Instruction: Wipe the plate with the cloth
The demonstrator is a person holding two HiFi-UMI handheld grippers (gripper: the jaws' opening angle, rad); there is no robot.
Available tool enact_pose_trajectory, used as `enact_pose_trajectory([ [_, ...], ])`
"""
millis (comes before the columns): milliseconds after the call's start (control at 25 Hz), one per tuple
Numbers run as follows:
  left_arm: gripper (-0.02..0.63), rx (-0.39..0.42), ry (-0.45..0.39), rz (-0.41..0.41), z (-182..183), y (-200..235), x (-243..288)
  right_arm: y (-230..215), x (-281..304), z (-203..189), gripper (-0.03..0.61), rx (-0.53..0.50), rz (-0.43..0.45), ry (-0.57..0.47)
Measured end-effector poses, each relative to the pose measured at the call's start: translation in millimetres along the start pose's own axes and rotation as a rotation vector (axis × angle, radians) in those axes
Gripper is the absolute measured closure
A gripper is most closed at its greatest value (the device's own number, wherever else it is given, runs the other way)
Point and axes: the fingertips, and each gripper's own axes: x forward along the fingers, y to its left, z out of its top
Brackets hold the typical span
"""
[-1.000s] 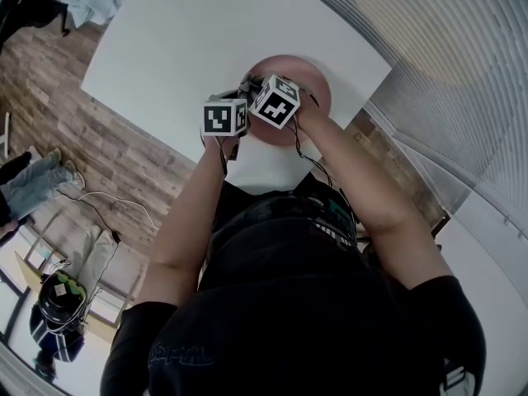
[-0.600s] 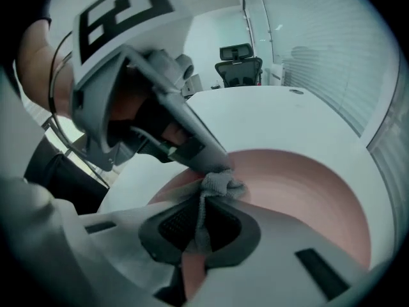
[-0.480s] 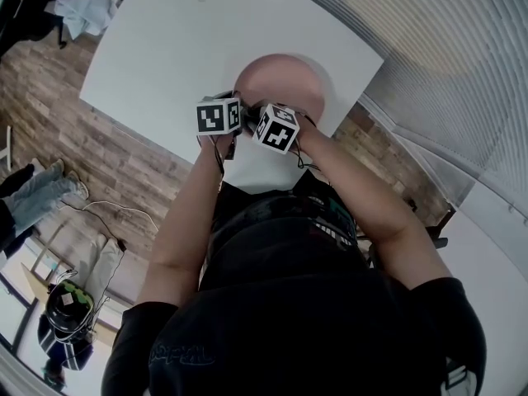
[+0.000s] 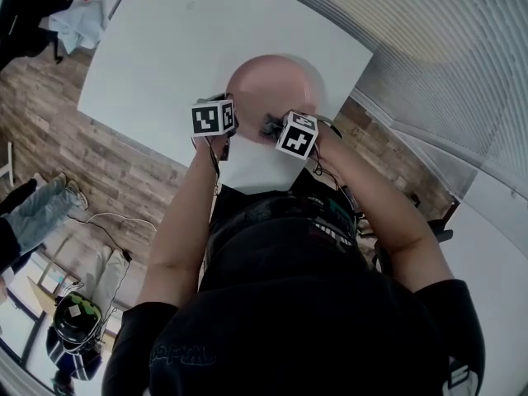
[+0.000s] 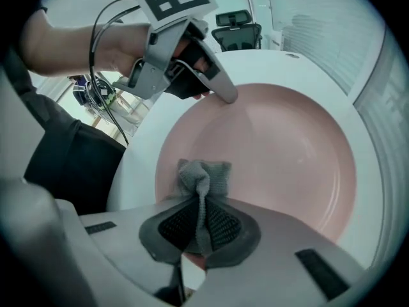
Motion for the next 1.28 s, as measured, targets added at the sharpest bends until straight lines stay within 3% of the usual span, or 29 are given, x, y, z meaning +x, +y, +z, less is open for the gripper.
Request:
enact_pose_trajectory([
  [240, 0.584, 0.011, 0.009, -0.003, 1, -1, 3, -76, -24, -28, 0.543, 0.050, -0.178, 0.093],
  [400, 0.584, 0.013, 0.014, -0.009, 2, -2, 1, -127, -36, 0, 0.543, 0.065, -0.314, 0.050],
  [520, 0.584, -0.005, 0.006, -0.011, 3, -1, 2, -145, -33, 35, 0.543, 0.039, -0.358, -0.009],
  [720, 0.584, -0.024, 0.003, -0.016, -1, -3, 1, -121, -17, 81, 0.543, -0.037, -0.323, -0.103],
  [880, 0.584, -0.030, 0.000, -0.018, 0, 0, 1, -84, -2, 99, 0.543, -0.081, -0.240, -0.146],
  [1080, 0.584, -0.035, -0.007, -0.016, -1, 0, 2, -34, 11, 83, 0.543, -0.130, -0.130, -0.121],
  [1280, 0.584, -0.027, -0.005, -0.014, -2, 0, 3, -3, 11, 43, 0.543, -0.141, -0.060, -0.047],
])
